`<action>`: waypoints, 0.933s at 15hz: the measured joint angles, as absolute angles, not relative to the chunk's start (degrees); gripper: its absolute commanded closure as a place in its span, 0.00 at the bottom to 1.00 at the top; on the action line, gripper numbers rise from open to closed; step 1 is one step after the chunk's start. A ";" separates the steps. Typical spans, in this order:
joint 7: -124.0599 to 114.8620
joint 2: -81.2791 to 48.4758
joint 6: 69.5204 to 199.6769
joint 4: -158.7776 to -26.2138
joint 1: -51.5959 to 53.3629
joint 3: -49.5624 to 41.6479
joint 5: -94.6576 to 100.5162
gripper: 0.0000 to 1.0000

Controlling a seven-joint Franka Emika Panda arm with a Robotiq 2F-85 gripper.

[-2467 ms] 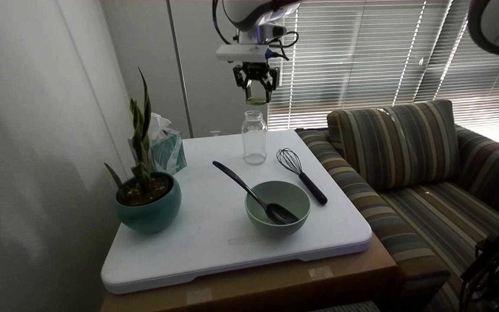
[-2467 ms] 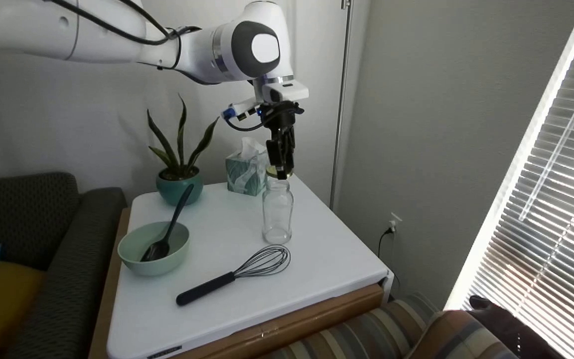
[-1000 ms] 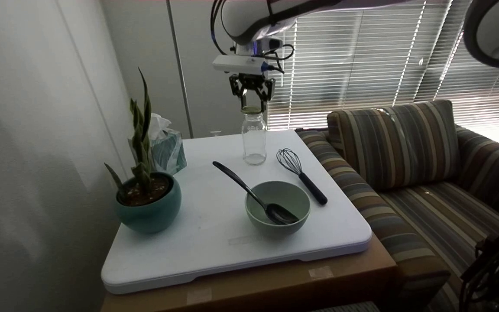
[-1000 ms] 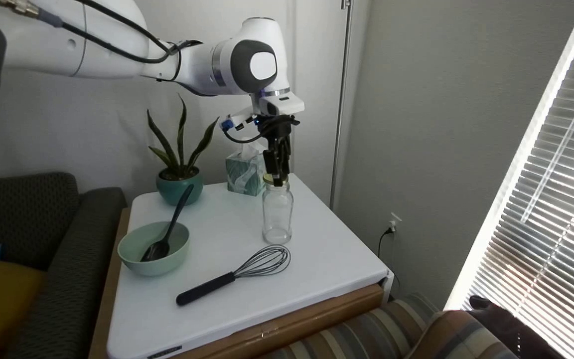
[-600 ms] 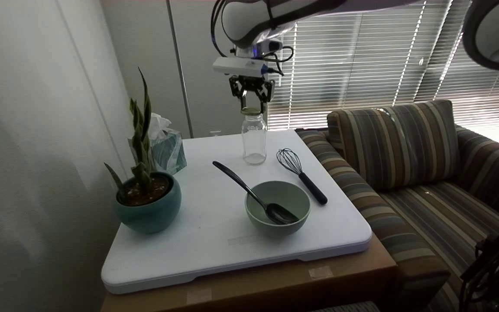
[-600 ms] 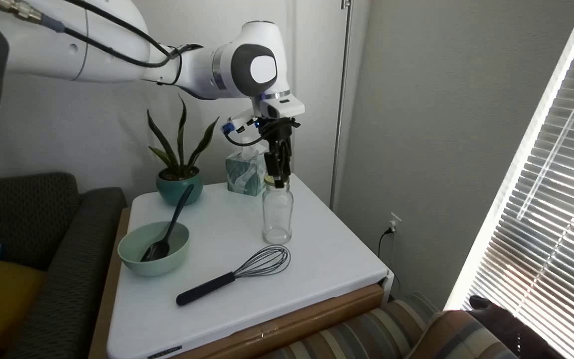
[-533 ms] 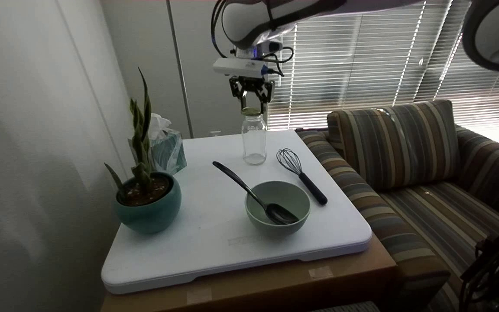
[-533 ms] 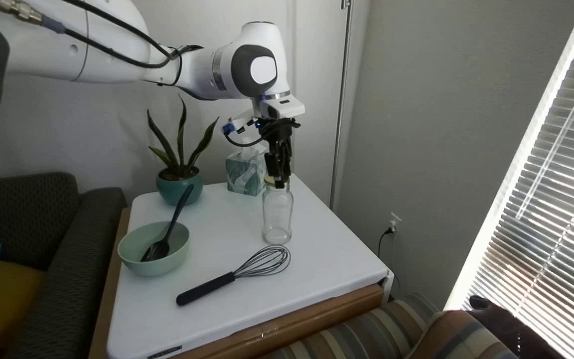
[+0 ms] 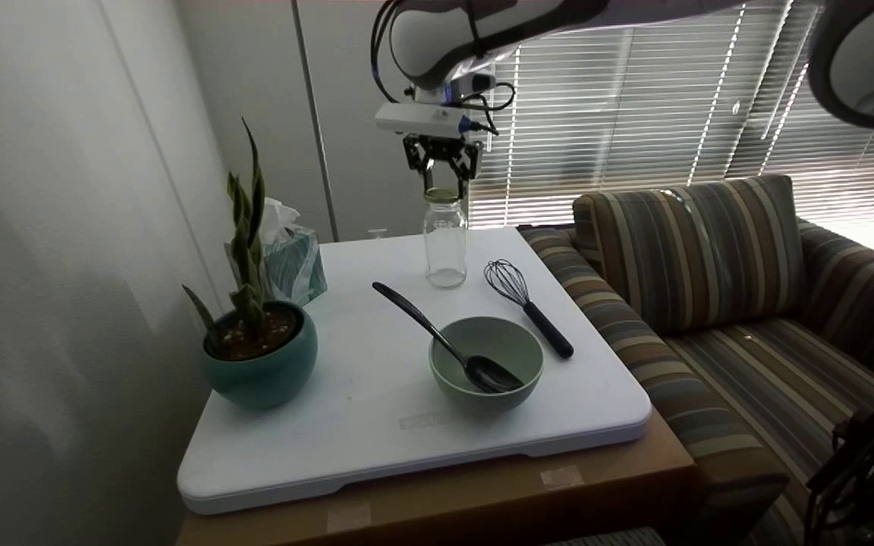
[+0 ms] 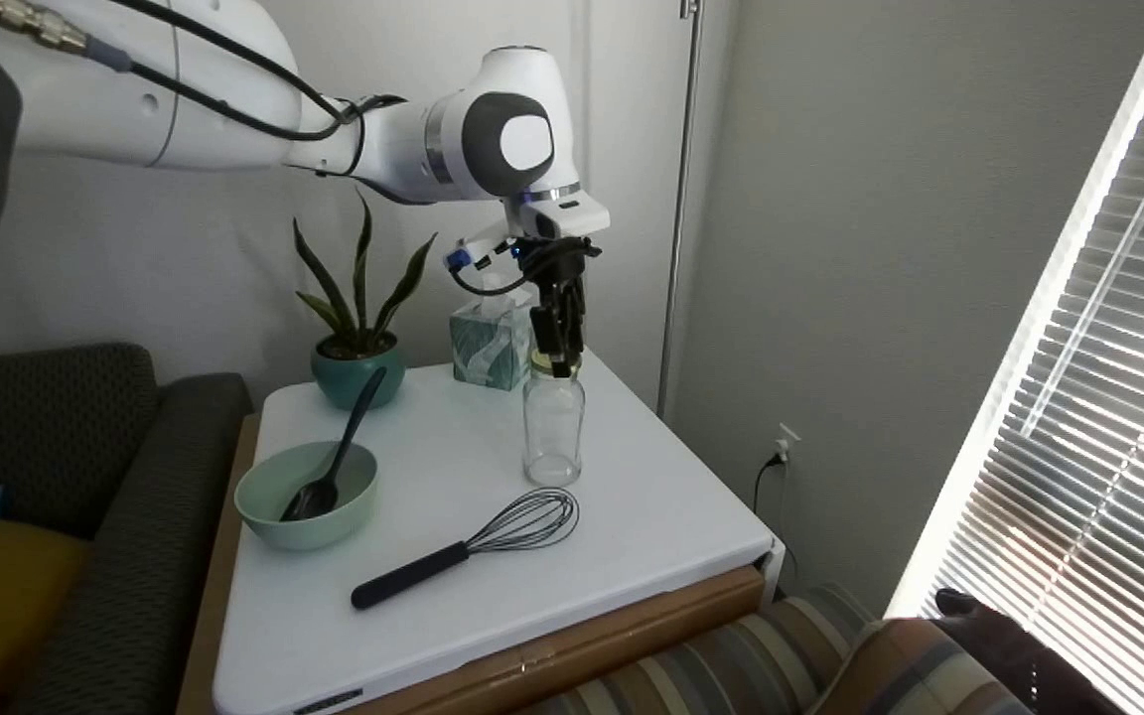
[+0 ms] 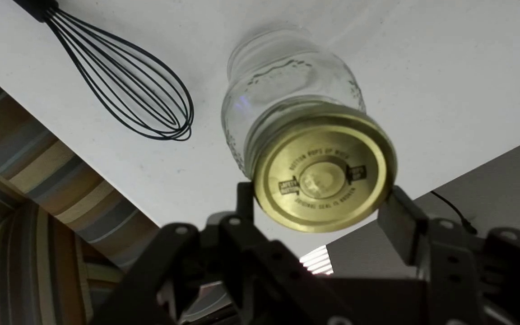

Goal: Pick the lid on the table and place it on top of the bottle

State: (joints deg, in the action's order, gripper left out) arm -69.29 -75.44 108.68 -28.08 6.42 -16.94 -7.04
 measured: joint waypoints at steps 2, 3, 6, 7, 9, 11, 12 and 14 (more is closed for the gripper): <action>-69.30 -75.44 108.68 -28.08 6.37 -16.94 -7.04 0.55; -69.30 -75.45 108.65 -28.08 6.34 -16.94 -7.05 0.55; -69.30 -75.45 108.50 -28.08 6.31 -16.94 -7.05 0.55; -69.30 -75.45 108.48 -28.08 6.31 -16.94 -7.05 0.55; -69.30 -75.44 108.41 -28.08 6.30 -16.94 -7.05 0.55; -69.30 -75.44 108.26 -28.07 6.30 -16.94 -7.04 0.55; -69.30 -75.44 108.18 -28.07 6.30 -16.94 -7.02 0.55; -69.30 -75.43 107.91 -28.05 6.30 -16.96 -6.94 0.55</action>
State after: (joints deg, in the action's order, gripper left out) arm -69.30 -75.43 107.91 -28.05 6.30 -16.96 -6.94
